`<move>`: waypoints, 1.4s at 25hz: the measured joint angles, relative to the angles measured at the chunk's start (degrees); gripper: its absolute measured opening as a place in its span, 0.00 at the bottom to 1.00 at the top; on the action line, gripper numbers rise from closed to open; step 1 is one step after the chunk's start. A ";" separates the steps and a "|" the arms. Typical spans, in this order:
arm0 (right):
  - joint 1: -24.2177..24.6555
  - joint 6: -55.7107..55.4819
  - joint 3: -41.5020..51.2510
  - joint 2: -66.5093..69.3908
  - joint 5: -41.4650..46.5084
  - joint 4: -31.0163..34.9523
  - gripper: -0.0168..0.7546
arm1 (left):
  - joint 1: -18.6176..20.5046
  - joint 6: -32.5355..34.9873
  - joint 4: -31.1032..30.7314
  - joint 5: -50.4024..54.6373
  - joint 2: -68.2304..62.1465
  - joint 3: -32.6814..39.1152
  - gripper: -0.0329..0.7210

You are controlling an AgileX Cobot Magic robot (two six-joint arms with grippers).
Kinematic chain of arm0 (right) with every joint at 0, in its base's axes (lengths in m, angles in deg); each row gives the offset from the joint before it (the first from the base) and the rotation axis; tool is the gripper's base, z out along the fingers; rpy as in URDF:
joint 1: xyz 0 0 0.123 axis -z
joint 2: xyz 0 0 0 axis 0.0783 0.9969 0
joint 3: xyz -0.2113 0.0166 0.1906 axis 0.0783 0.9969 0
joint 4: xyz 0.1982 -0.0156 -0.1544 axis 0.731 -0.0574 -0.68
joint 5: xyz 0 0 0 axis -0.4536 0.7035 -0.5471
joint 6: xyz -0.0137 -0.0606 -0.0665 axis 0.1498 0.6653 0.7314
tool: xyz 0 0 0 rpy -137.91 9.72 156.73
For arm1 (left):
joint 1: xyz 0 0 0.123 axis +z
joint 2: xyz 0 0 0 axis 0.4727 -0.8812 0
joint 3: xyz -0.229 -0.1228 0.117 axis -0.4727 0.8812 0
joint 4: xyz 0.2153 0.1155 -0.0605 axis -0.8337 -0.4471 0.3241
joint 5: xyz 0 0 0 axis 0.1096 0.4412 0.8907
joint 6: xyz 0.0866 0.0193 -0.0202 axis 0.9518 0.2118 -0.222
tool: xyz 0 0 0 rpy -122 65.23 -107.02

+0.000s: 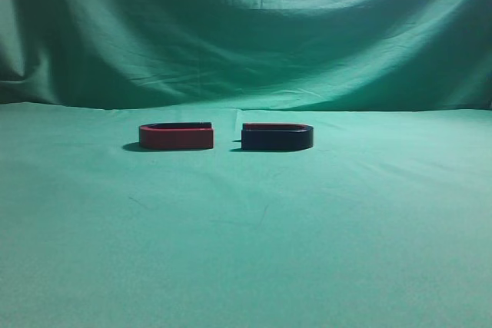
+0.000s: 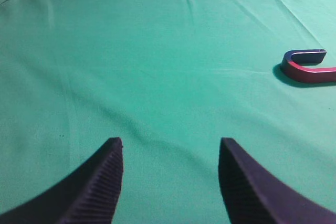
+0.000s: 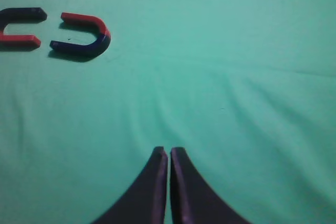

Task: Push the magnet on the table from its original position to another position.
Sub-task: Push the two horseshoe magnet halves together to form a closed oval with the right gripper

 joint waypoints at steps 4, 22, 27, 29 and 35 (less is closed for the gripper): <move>0.00 2.09 -5.30 9.77 2.49 4.99 0.02 | 0.00 0.00 0.00 0.00 0.00 0.00 0.54; -14.39 -8.54 -29.86 54.88 1.52 2.90 0.02 | 0.00 0.00 0.00 0.00 0.00 0.00 0.54; -14.39 -9.55 -36.72 62.41 1.39 2.69 0.02 | 0.00 0.00 0.00 0.00 0.00 0.00 0.54; -14.39 -9.78 -38.96 64.72 1.39 2.69 0.02 | 0.00 0.00 0.00 0.00 0.00 0.00 0.54; -14.39 -10.47 -42.88 69.35 1.39 2.69 0.02 | 0.00 0.00 0.00 0.00 0.00 0.00 0.54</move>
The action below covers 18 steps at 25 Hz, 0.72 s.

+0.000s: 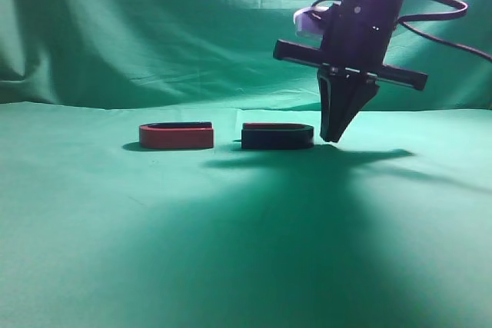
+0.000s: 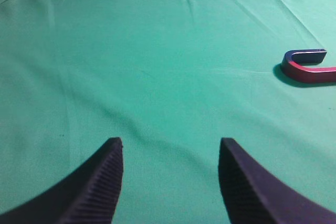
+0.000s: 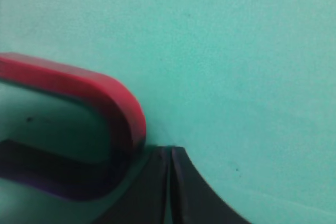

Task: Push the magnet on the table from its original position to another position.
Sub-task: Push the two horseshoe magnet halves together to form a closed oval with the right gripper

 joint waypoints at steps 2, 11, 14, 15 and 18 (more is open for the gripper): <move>0.00 -0.23 -0.36 0.97 0.11 0.00 0.02 | 0.00 0.00 0.00 0.00 0.00 0.00 0.54; -1.08 -0.51 -0.45 1.07 -1.15 1.21 0.02 | 0.00 0.00 0.00 0.00 0.00 0.00 0.54; -1.66 -0.42 -0.45 1.10 -2.88 1.74 0.02 | 0.00 0.00 0.00 0.00 0.00 0.00 0.54; -1.92 -0.42 -0.45 1.10 -3.26 2.05 0.02 | 0.00 0.00 0.00 0.00 0.00 0.00 0.54; -2.25 -0.42 -0.45 1.10 -4.97 3.30 0.02 | 0.00 0.00 0.00 0.00 0.00 0.00 0.54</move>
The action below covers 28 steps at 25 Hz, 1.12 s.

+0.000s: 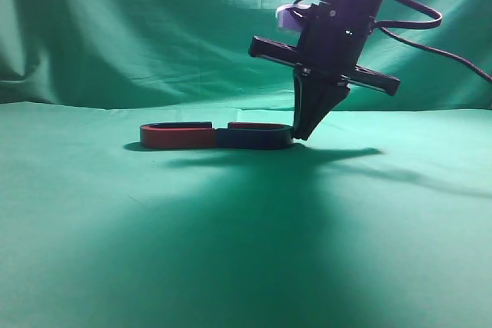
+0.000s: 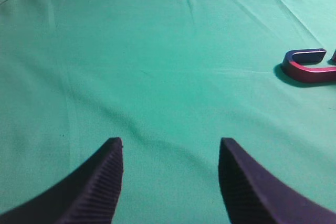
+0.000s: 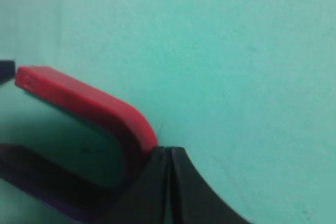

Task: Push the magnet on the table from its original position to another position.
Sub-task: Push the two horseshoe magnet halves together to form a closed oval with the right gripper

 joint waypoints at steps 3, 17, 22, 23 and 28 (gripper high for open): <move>0.00 0.00 0.00 0.00 -1.78 0.58 0.02 | 0.00 0.00 0.00 0.00 0.00 0.00 0.54; 0.00 1.22 0.00 0.00 -6.54 1.94 0.02 | 0.00 0.00 0.00 0.00 0.00 0.00 0.54; 0.00 2.69 -4.34 -0.27 0.34 1.08 0.02 | 0.00 0.00 0.00 0.00 0.00 0.00 0.54; 0.00 2.69 -5.61 -0.84 3.05 0.38 0.02 | 0.00 0.00 0.00 0.00 0.00 0.00 0.54; 0.00 2.82 -9.38 -6.84 14.57 -1.39 0.02 | 0.00 0.00 0.00 0.00 0.00 0.00 0.54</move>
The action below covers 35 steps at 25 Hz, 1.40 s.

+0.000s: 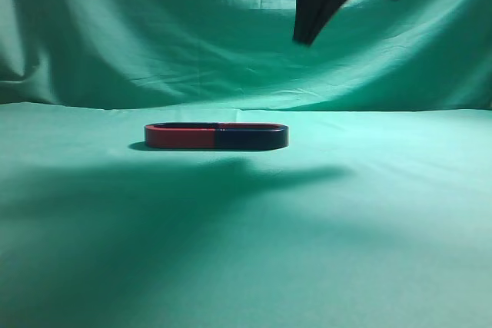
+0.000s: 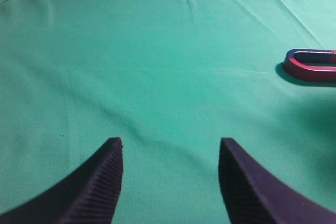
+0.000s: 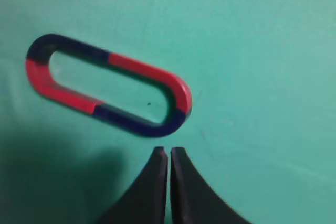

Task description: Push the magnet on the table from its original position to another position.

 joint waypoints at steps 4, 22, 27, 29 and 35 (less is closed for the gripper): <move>0.00 -0.47 -0.21 -6.83 7.08 -0.65 0.02 | 0.00 0.00 0.00 0.00 0.00 0.00 0.54; 0.00 -0.57 15.36 -47.99 5.95 -4.85 0.02 | 0.00 0.00 0.00 0.00 0.00 0.00 0.54; 0.00 0.60 29.35 -60.57 -2.52 -4.85 0.02 | 0.00 0.00 0.00 0.00 0.00 0.00 0.54; 0.00 1.83 35.33 -65.07 -6.33 -4.85 0.02 | 0.00 0.00 0.00 0.00 0.00 0.00 0.54; 0.00 2.48 50.93 -77.62 -10.22 -4.85 0.02 | 0.00 0.00 0.00 0.00 0.00 0.00 0.54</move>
